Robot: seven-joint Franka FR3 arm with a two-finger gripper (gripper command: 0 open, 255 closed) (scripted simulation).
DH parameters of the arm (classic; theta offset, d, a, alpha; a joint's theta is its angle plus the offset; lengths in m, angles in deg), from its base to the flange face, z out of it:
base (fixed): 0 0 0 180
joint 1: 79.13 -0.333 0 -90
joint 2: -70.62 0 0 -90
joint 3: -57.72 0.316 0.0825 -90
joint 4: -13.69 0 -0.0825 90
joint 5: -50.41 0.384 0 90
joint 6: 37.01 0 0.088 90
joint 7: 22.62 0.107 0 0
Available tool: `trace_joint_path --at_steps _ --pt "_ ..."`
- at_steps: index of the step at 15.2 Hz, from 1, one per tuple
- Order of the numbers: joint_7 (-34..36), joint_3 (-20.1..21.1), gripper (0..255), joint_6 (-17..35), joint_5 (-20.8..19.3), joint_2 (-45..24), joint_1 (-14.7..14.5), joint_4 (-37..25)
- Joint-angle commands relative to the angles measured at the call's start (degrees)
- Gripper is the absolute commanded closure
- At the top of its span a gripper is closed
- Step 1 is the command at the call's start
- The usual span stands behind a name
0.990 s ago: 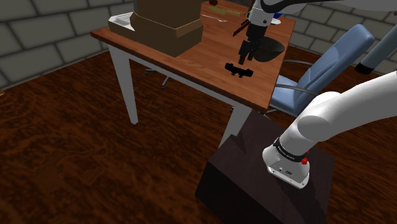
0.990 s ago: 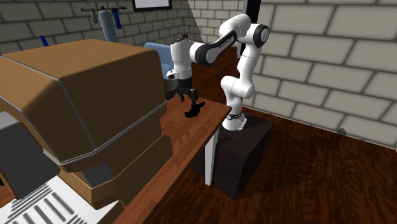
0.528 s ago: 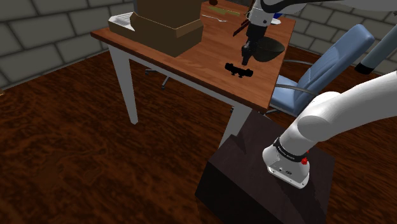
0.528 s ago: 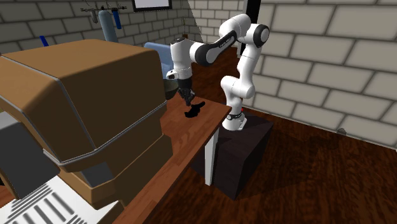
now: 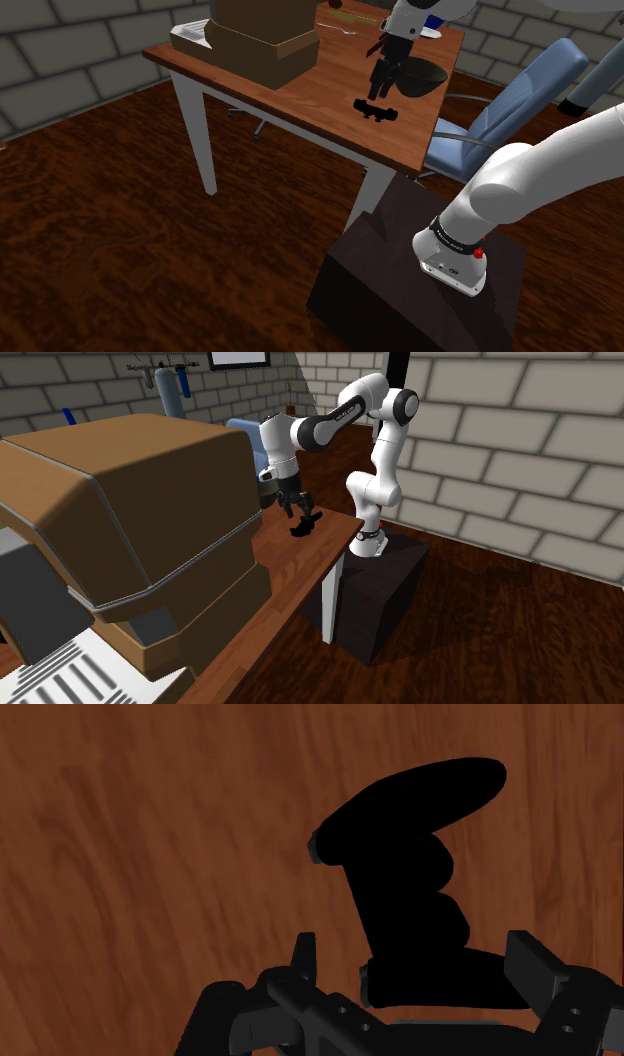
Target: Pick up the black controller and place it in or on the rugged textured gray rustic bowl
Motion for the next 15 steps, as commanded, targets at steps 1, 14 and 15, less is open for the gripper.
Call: trace_joint_path --at_steps 1,14,15 --pt "-1.3 -0.7 0 0.0 1.9 -0.6 -0.6 0.0" --pt "-1.6 -0.1 0 5.0 2.6 -0.8 -1.0 4.8" --pt "-1.6 -0.1 0 5.0 2.6 -0.8 -1.0 4.8"
